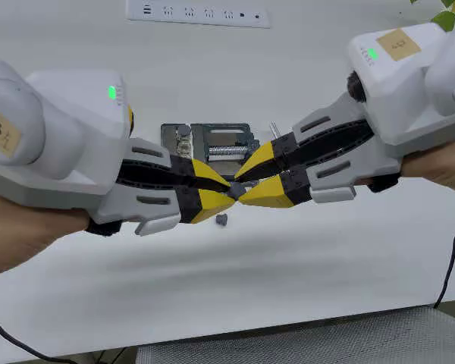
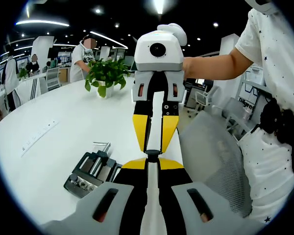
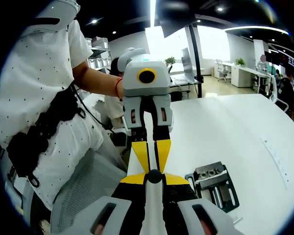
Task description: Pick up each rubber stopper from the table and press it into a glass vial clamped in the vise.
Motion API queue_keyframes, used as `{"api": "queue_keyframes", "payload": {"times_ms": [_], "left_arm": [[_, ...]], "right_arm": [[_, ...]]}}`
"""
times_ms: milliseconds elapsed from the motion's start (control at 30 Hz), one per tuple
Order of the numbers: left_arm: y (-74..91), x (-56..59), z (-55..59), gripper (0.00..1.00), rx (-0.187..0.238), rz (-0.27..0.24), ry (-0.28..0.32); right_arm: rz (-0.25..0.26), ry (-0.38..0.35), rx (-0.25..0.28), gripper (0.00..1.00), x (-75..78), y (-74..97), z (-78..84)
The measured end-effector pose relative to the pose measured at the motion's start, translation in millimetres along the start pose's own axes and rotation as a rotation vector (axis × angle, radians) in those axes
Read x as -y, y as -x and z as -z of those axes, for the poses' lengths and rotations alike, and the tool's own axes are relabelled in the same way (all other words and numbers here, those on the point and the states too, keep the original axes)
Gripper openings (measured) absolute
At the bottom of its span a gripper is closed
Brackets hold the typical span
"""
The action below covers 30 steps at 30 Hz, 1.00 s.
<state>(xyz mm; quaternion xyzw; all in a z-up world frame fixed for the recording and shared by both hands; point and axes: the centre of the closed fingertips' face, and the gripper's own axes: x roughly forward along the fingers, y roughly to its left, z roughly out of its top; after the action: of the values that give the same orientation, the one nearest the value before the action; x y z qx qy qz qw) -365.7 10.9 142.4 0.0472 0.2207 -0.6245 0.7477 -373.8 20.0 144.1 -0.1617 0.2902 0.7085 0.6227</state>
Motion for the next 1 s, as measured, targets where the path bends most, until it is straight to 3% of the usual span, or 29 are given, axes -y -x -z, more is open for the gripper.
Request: {"api": "queue_keyframes", "payload": {"times_ms": [533, 1000], "left_arm": [[1.0, -3.3, 2.6, 0.03, -0.013, -0.008, -0.017], [10.4, -5.6, 7.1, 0.05, 0.029, -0.041, -0.017]], "right_arm": [[0.007, 0.022, -0.030, 0.05, 3.4, -4.4, -0.2], [-0.003, 0.018, -0.048, 0.05, 6.9, -11.3, -3.8]]}}
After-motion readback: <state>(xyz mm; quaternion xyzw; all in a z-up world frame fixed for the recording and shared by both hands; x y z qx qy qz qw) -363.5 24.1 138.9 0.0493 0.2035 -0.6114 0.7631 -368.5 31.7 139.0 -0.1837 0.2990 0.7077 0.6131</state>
